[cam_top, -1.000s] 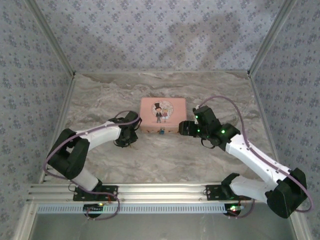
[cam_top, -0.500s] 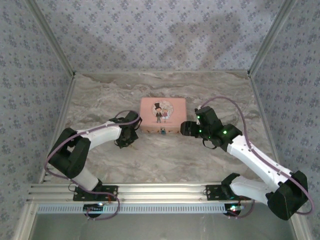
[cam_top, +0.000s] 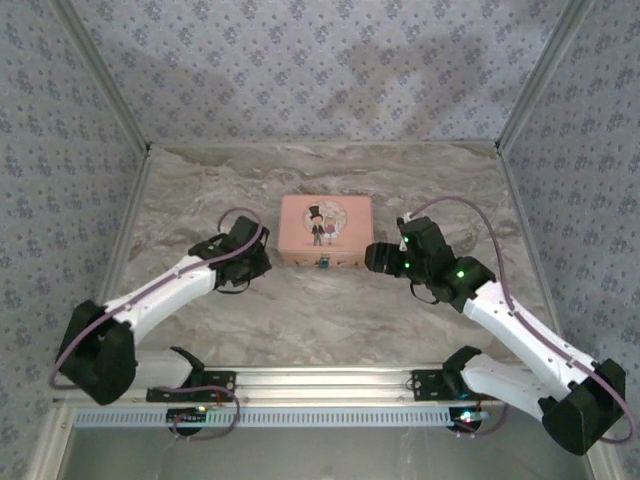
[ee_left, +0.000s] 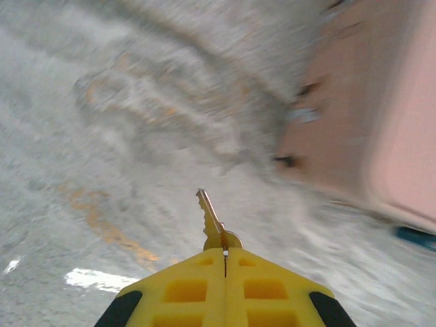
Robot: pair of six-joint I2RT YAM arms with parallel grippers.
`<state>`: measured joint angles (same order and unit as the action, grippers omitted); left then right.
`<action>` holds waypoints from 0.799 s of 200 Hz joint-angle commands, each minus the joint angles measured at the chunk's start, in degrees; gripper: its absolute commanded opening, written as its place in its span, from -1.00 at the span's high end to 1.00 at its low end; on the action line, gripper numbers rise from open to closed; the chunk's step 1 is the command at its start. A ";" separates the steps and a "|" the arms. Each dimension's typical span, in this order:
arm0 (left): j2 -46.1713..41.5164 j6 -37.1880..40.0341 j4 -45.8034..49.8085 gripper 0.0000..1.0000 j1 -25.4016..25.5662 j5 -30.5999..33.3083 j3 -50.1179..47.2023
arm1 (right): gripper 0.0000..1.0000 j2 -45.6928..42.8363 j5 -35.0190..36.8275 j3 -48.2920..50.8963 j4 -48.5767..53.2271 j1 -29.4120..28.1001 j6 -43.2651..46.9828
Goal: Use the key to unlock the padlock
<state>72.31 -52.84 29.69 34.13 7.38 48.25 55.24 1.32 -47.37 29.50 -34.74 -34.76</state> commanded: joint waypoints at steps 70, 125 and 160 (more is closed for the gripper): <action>-10.41 7.92 -20.21 1.00 1.52 -23.79 9.55 | -0.39 -9.13 -17.72 0.36 -13.59 2.38 -0.83; -10.10 8.07 -31.17 1.00 7.14 -28.23 11.40 | -0.07 -9.27 -21.08 1.51 -23.09 1.57 -5.53; -9.88 8.76 -35.55 1.00 10.01 -29.48 10.67 | 0.03 -8.94 -23.87 1.89 -29.85 1.48 -8.65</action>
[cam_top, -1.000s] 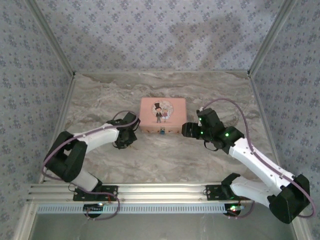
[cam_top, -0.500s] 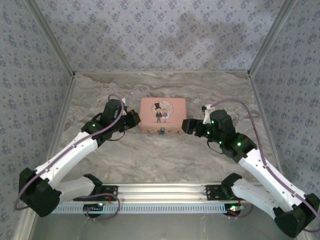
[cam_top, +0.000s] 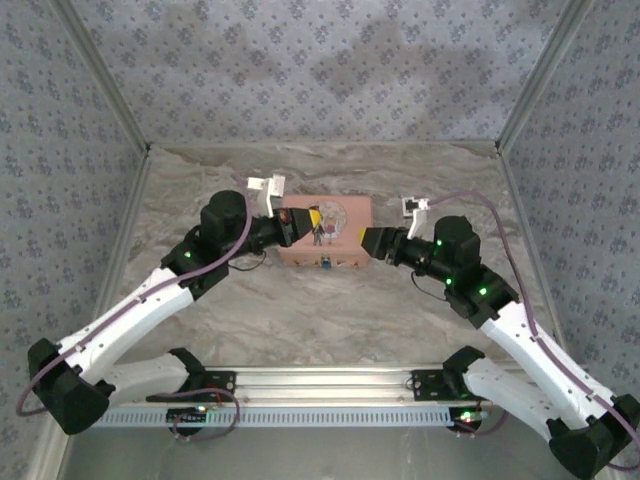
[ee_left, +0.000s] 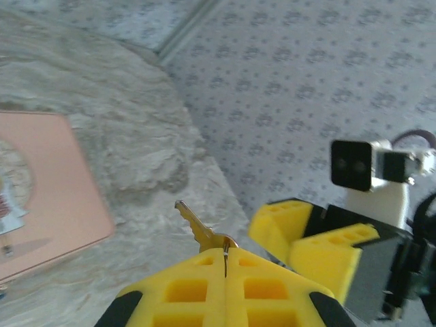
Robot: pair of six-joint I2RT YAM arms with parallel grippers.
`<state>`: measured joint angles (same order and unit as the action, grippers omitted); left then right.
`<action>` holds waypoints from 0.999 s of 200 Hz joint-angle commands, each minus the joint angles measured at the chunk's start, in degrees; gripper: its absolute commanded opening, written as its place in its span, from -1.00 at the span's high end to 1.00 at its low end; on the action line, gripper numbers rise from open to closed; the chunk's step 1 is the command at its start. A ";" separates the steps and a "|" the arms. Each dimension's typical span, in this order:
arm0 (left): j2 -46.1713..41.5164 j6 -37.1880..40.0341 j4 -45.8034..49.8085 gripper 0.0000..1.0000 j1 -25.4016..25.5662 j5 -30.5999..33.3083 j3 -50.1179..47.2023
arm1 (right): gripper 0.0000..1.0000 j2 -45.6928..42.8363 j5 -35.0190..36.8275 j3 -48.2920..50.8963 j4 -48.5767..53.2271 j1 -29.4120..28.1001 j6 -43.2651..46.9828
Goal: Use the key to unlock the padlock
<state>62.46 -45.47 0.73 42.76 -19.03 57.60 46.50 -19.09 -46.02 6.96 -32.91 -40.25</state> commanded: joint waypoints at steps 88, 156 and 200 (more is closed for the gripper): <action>1.86 0.98 -10.40 1.00 3.46 -4.92 1.30 | 0.01 0.86 -4.82 -0.41 -12.50 -2.34 -4.43; 2.67 1.27 -7.45 1.00 4.21 -3.21 2.69 | 0.19 4.14 -0.65 -3.89 -7.54 -7.54 1.75; 2.93 1.51 -7.10 1.00 4.63 -2.83 2.95 | 0.16 5.46 0.77 -5.12 -6.39 -8.49 2.53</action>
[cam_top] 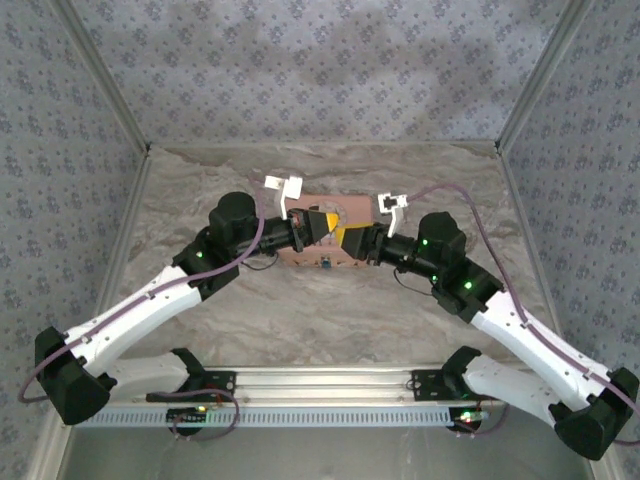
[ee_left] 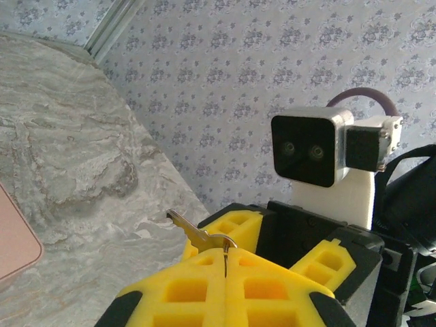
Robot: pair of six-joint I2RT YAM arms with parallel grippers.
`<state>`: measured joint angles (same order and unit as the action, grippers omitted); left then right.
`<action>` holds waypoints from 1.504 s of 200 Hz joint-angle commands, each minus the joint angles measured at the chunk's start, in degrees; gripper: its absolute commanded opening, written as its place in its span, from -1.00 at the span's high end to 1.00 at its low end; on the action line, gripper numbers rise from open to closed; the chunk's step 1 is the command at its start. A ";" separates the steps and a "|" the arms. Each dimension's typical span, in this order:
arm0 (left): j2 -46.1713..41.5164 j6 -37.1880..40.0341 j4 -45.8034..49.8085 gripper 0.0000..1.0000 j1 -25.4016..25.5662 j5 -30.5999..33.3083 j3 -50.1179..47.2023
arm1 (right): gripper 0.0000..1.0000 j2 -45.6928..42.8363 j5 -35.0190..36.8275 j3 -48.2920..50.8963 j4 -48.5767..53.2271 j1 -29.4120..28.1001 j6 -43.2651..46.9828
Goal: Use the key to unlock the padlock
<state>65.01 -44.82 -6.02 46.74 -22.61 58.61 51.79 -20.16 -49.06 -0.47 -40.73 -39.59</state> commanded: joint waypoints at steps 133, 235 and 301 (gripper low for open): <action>0.01 0.61 -0.58 1.00 1.33 -0.08 2.16 | 0.64 1.88 5.78 -4.54 2.35 -1.12 5.56; -0.04 -0.09 -0.39 1.00 1.50 -1.11 2.12 | 1.00 0.52 6.10 -3.72 3.99 0.03 7.16; -1.24 2.47 4.25 -0.09 1.52 1.25 3.59 | 1.00 -1.01 3.28 -1.35 0.89 0.59 5.92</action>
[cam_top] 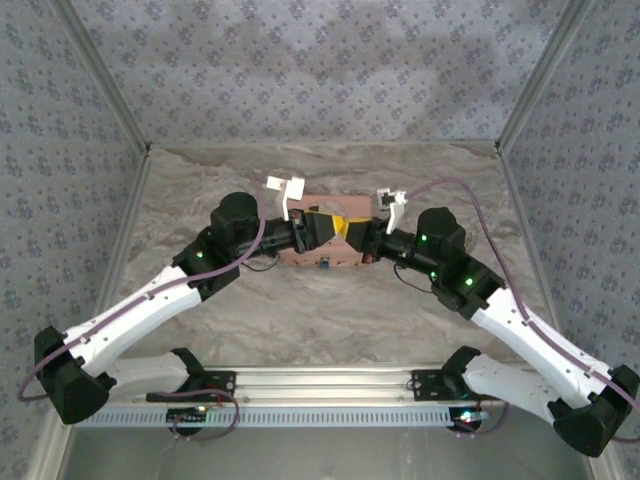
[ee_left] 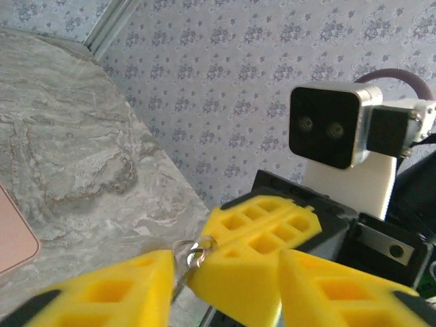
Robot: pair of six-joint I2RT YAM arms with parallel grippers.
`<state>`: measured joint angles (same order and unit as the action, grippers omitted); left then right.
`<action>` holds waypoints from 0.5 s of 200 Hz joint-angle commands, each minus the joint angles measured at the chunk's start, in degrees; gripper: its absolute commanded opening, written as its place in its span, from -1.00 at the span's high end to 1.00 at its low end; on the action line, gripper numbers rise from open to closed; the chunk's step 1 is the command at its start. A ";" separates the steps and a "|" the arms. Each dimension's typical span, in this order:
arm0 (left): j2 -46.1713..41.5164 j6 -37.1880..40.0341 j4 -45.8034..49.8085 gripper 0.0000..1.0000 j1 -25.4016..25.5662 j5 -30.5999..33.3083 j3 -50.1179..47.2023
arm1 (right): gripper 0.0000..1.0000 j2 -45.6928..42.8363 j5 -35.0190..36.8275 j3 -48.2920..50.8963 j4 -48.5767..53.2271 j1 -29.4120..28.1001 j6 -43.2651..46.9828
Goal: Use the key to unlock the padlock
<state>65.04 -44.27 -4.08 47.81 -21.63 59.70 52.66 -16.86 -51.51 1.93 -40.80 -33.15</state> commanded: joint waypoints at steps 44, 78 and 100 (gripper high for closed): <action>-3.02 2.71 3.74 -0.08 0.43 1.82 1.18 | 1.00 -4.44 -2.08 4.46 -7.20 3.00 -6.08; -3.61 1.39 -0.16 0.24 0.44 -0.39 -1.54 | 1.00 -5.97 -2.52 5.22 -10.02 4.09 -9.03; -2.42 0.07 -3.29 0.35 0.42 -2.88 -2.22 | 1.00 -6.24 -3.35 5.51 -12.68 4.29 -11.14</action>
<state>62.30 -43.24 -2.68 48.01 -21.43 58.50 47.75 -18.57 -46.63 -5.30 -36.84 -40.69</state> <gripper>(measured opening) 0.349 0.064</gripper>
